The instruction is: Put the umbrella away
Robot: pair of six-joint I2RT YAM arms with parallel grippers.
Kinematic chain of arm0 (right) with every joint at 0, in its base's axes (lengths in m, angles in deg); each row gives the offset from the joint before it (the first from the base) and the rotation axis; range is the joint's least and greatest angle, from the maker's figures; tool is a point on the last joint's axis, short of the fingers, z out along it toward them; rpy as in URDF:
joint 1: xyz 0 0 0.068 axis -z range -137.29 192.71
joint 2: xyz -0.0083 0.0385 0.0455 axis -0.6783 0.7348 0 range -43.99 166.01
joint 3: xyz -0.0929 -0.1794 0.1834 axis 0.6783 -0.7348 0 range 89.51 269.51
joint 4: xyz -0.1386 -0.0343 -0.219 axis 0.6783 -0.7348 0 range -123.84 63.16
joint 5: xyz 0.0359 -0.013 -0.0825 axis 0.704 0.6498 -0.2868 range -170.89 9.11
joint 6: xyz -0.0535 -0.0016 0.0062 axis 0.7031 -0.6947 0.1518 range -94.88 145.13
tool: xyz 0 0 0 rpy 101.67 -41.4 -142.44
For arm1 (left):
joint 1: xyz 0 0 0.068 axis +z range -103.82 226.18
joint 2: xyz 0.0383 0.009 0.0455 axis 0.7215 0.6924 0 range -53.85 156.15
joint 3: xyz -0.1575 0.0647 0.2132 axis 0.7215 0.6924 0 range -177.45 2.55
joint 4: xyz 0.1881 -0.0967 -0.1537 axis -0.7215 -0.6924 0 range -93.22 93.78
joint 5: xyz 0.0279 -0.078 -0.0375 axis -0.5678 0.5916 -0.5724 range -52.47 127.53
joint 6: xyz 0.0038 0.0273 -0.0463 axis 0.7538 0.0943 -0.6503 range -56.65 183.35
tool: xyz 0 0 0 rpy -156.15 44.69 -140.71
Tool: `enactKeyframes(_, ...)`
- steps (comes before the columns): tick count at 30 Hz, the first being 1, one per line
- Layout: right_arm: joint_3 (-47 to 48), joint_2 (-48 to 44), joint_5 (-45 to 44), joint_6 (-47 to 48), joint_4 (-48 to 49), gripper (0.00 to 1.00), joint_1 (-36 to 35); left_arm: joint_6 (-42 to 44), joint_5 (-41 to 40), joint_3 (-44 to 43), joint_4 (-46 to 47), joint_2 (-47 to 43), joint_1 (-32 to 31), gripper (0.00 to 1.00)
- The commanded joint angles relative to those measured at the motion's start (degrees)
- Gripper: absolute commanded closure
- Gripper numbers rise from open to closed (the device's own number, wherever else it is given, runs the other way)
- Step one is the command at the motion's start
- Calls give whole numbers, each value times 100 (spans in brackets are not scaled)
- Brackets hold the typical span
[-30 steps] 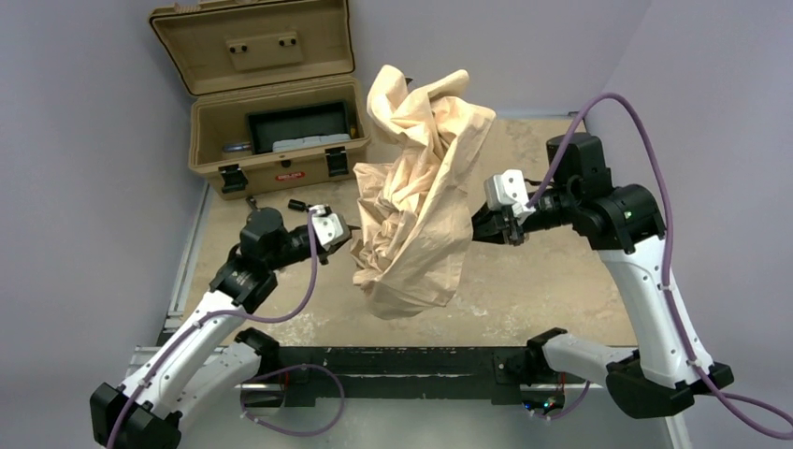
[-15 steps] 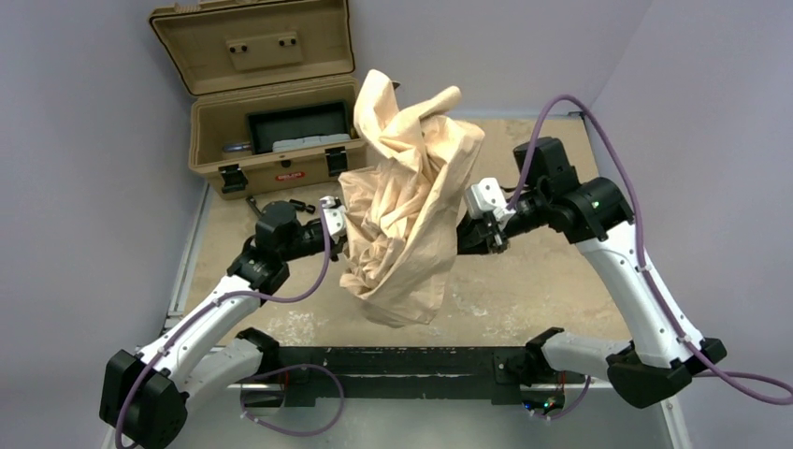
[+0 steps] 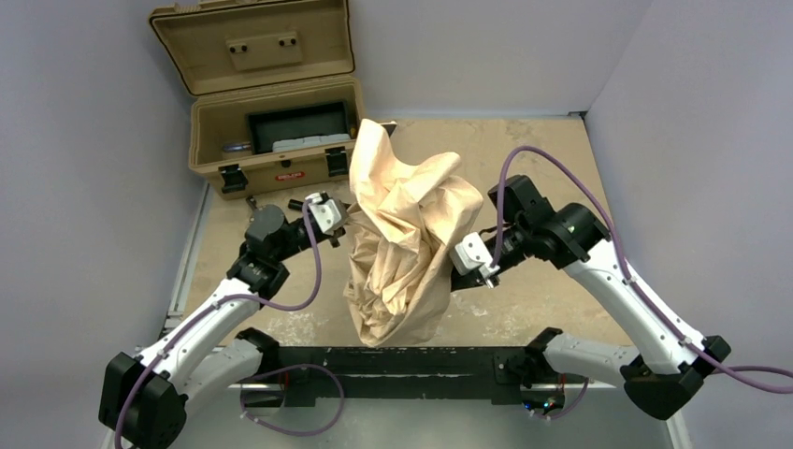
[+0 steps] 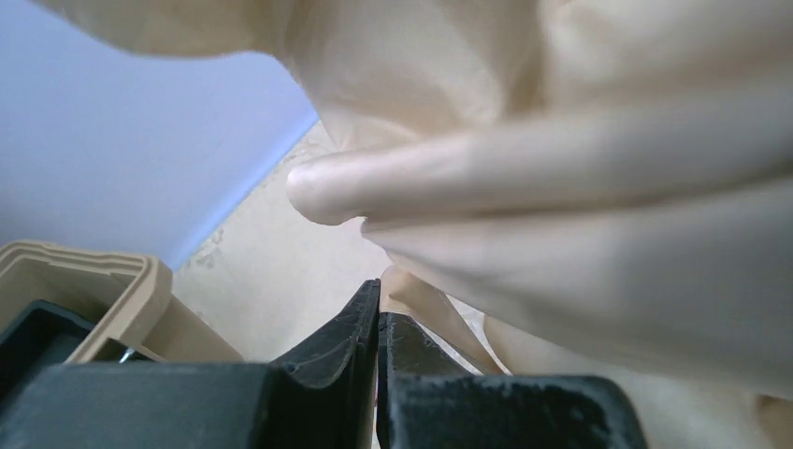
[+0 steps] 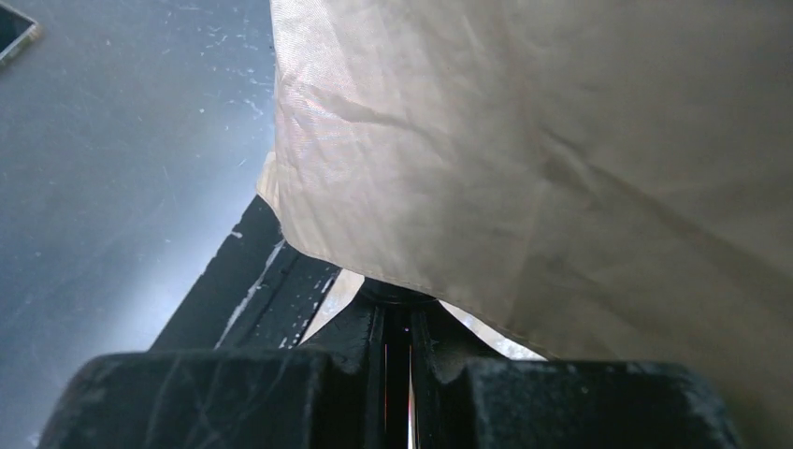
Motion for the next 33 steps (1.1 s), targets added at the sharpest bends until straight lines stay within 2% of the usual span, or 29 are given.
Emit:
enactKeyframes(1,-194,-363,138,654,102,100,-325,-132,-264,117,1048,10,53,100)
enactKeyframes(5,-575,-493,-533,654,103,100,-625,-259,-267,101,1671,187,53,100)
enactKeyframes(10,-812,-363,-1048,250,94,100,-885,-59,-304,187,1808,219,55,100)
enactKeyframes(21,-933,675,-1085,29,51,100,-945,-186,-202,285,2556,1392,41,100)
enactKeyframes(26,-756,1055,-1009,-357,55,100,-815,-394,-399,663,3150,1682,19,100)
enactKeyframes(33,-695,1679,-991,-468,50,100,-20,-494,-578,803,3301,2123,10,100)
